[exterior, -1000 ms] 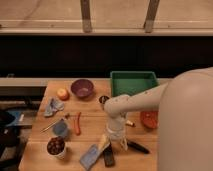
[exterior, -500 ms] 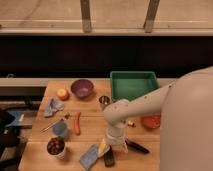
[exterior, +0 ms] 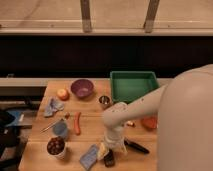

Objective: Wipe purple bowl with eraser

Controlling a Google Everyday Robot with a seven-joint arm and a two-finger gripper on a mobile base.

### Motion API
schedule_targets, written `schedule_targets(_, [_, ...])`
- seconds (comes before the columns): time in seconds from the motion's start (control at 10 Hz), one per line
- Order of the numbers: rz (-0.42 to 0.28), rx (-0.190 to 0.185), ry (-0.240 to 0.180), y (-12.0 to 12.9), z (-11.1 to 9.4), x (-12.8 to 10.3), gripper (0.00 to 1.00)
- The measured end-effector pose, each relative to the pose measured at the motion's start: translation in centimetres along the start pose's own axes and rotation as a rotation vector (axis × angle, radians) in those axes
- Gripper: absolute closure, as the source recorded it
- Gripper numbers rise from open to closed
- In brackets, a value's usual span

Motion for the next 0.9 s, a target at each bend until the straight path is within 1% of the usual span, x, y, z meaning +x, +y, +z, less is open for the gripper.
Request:
schedule_targets(0.2, [0.003,0.012,0.005,-0.5,0.4,0.2,0.2])
schedule_targets(0.4, [-0.005,0.034,0.01,-0.3,0.8,0.1,0.22])
schedule_targets(0.5, [-0.012,0.044,0.01,0.0,0.9,0.0,0.28])
schedule_targets(0.9, [-0.032,0.075,0.002,0.8,0.7,-0.2,0.68])
